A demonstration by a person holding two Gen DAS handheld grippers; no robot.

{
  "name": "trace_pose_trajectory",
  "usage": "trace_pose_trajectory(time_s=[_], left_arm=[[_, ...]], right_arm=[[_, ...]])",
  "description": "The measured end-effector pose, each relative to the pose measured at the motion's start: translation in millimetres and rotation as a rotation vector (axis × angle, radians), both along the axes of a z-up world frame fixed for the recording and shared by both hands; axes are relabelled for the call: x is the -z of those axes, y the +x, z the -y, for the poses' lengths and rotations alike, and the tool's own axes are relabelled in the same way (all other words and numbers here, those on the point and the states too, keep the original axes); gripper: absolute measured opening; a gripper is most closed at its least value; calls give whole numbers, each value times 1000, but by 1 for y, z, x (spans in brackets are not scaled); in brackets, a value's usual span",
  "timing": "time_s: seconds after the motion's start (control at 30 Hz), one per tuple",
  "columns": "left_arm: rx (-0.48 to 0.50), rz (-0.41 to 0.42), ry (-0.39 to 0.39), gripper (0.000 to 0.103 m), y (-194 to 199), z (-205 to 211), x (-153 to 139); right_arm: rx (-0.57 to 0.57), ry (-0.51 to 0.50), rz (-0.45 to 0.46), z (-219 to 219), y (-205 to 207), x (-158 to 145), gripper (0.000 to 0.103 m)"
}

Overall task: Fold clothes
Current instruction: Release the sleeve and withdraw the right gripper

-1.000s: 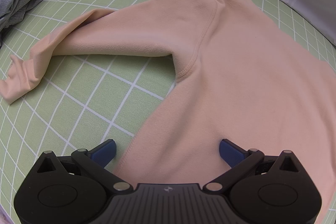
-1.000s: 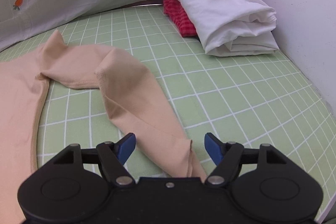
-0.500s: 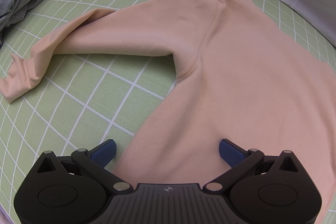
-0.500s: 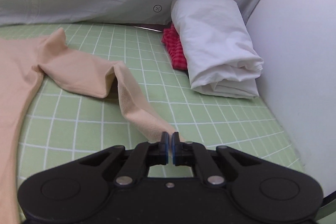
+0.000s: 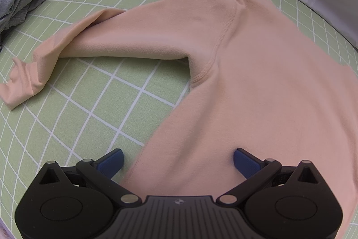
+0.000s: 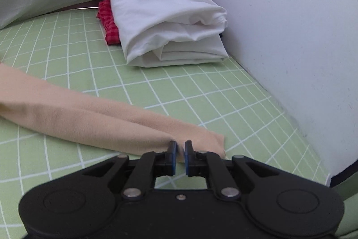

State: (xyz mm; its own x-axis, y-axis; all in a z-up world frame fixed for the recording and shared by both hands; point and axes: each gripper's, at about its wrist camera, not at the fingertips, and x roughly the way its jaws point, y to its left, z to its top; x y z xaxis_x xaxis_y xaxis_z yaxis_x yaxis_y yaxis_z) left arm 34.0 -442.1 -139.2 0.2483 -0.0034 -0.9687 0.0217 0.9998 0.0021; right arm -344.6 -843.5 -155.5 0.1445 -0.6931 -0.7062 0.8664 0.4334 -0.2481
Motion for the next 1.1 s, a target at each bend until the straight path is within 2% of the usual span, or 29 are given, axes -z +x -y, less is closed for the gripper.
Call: trace_pose_trajectory(time_s=[0.07, 0.13, 0.2, 0.27, 0.3, 0.37, 0.47, 0.57, 0.8, 0.93, 1.1], left_arm=[[-1, 2, 0, 103, 0, 0, 0], [-1, 4, 0, 103, -1, 0, 0], [-2, 6, 0, 103, -1, 0, 0], [-2, 7, 0, 103, -1, 0, 0], [-3, 6, 0, 103, -1, 0, 0], [-5, 4, 0, 103, -1, 1, 1], [-8, 1, 0, 103, 0, 2, 1], [-11, -2, 0, 103, 0, 3, 1], [-22, -1, 1, 103, 0, 5, 1], [-23, -6, 0, 103, 2, 4, 2], [0, -29, -19, 103, 2, 2, 0]], right_arm=[[100, 12, 56, 2, -4, -6, 38], [212, -23, 115, 1, -8, -16, 55], [291, -63, 180, -1, -9, -27, 64], [299, -64, 204, 1, -2, -28, 83], [293, -59, 209, 3, 2, -27, 86], [272, -34, 203, 7, 14, -23, 86], [232, 6, 129, 7, 30, -8, 86], [253, 32, 72, 0, 28, 2, 86], [401, 31, 36, -18, -23, 5, 86], [440, 45, 60, -17, -35, 4, 86], [347, 47, 96, -24, -18, -7, 86]])
